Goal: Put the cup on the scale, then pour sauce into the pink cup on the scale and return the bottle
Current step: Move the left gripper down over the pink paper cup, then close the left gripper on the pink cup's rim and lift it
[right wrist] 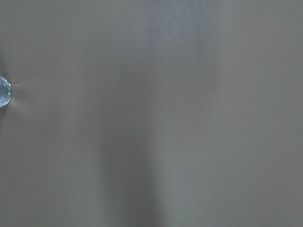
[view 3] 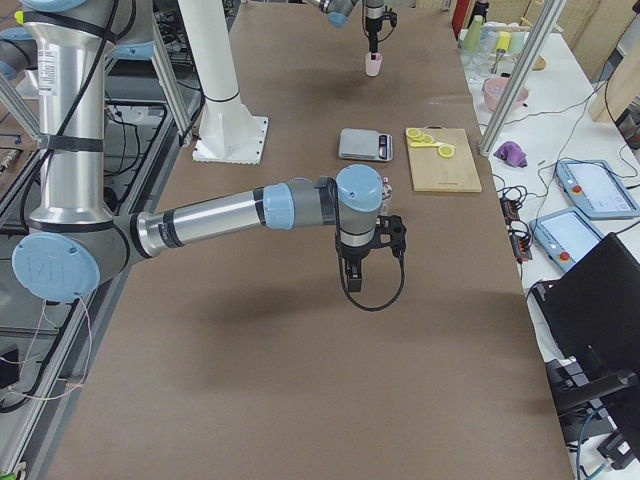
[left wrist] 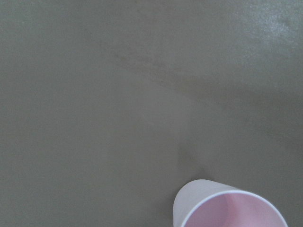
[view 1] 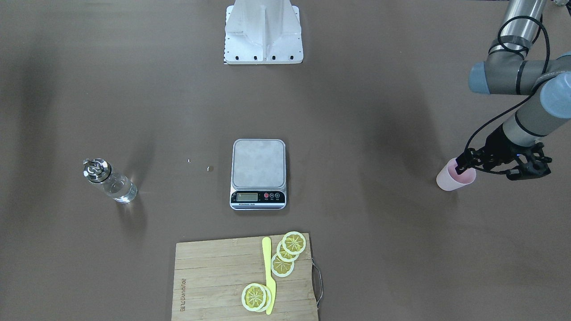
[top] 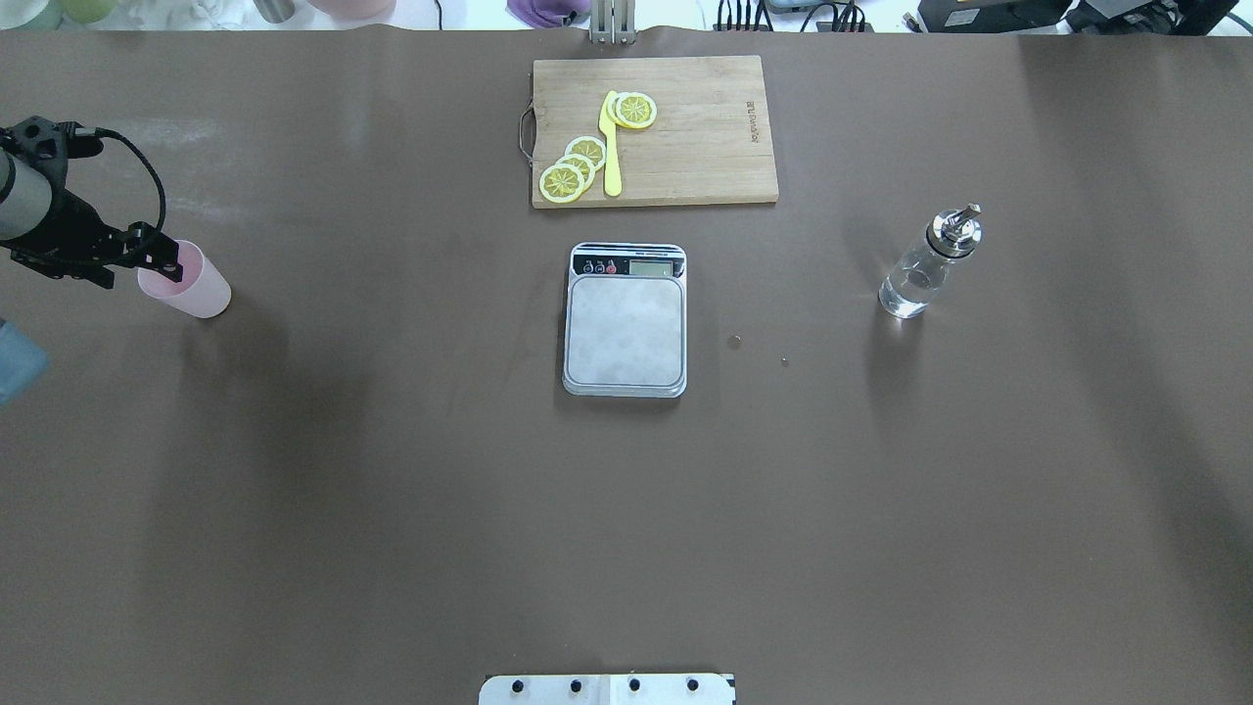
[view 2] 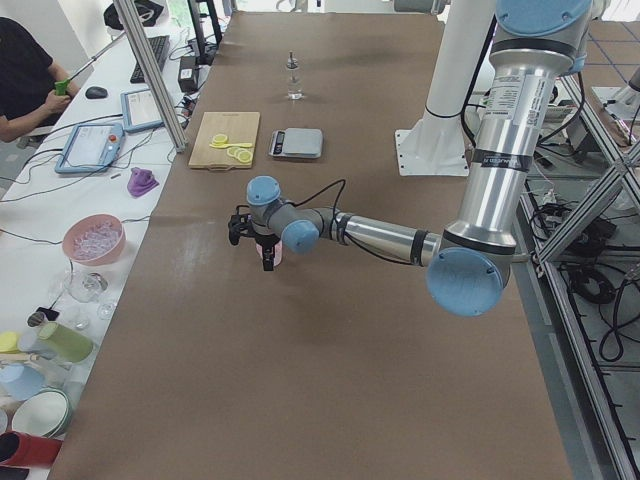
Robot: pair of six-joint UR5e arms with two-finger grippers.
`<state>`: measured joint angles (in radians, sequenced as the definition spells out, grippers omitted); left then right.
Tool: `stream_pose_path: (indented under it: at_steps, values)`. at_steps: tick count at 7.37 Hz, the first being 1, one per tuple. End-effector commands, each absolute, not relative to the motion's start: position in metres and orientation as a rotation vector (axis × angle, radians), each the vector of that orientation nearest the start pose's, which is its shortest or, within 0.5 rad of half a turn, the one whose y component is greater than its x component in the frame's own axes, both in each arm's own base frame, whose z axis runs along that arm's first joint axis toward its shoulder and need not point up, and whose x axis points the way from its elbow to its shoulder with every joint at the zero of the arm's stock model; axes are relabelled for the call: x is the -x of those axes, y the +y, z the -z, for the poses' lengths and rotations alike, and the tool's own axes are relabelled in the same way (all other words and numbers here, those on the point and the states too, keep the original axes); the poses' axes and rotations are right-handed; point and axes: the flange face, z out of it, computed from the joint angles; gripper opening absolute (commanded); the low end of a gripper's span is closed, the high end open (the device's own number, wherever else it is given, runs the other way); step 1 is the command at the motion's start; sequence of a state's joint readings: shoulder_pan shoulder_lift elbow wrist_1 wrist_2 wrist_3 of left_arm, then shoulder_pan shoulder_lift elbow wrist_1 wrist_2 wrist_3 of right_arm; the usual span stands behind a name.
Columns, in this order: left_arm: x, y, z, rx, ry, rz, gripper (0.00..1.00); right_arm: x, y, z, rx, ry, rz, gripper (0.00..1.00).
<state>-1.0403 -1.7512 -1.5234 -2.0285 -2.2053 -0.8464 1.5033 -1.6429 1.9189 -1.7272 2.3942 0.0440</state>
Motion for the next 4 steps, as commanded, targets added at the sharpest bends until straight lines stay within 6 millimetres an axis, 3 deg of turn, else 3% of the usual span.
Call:
stream_pose_path:
  at_steps: [1,2,4]
  values:
    - [-0.239,-0.548,-0.539,-0.045,0.838,0.108,0.25,-0.030,-0.457,-0.535,-0.067,-0.826,0.071,1.00]
    - [-0.239,-0.549,-0.536,-0.045,0.840,0.112,0.00,-0.030,-0.457,-0.536,-0.065,-0.826,0.070,1.00]
    - [-0.238,-0.550,-0.528,-0.042,0.851,0.109,0.00,-0.030,-0.457,-0.536,-0.065,-0.826,0.070,1.00]
